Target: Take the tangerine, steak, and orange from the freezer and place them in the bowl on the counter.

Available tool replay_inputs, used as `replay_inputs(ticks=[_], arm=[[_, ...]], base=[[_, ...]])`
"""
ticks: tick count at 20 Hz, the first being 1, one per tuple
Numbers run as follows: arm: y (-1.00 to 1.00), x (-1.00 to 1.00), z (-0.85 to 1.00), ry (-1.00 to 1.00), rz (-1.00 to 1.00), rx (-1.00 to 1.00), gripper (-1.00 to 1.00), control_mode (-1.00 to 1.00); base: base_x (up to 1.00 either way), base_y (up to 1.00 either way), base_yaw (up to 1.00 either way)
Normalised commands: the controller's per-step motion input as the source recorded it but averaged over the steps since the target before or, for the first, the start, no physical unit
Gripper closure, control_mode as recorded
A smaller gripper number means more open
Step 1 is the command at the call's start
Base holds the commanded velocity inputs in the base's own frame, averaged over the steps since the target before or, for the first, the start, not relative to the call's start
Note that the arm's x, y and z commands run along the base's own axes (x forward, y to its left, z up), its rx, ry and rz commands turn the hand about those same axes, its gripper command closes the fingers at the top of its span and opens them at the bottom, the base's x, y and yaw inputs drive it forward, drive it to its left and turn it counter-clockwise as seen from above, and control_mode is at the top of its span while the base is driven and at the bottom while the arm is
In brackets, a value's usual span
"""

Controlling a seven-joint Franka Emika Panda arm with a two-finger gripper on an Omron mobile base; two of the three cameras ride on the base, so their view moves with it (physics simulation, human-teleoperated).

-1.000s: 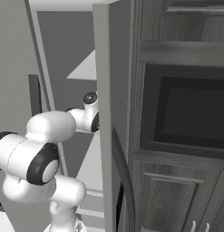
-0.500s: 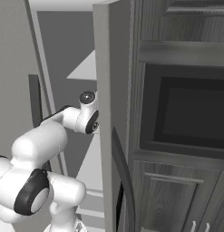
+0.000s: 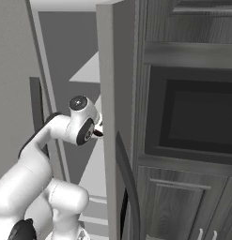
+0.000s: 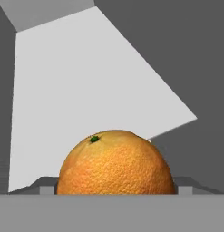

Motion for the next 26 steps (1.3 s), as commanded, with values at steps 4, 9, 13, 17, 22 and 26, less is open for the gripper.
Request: replay_inputs(ticks=[4, 9, 13, 17, 22, 26], arm=[[0.29, -0.75, 0.3, 0.01, 0.05, 0.0, 1.0, -1.0], [0.28, -0.85, 0.44, 0.02, 0.05, 0.0, 1.0, -1.0], [0.1, -0.76, 0.61, 0.0, 0.06, 0.0, 1.0, -1.0], [0.01, -0.8, 0.68, 0.0, 0.06, 0.0, 1.0, -1.0], [0.19, -0.68, 0.62, 0.02, 0.03, 0.0, 1.0, -1.0], [0.29, -0.61, 0.53, 0.02, 0.0, -0.01, 1.0, -1.0]], base=[[0.0, 0.0, 0.0], [0.0, 0.0, 0.0], [0.0, 0.0, 0.0], [0.0, 0.0, 0.0], [0.0, 0.0, 0.0], [0.0, 0.0, 0.0]])
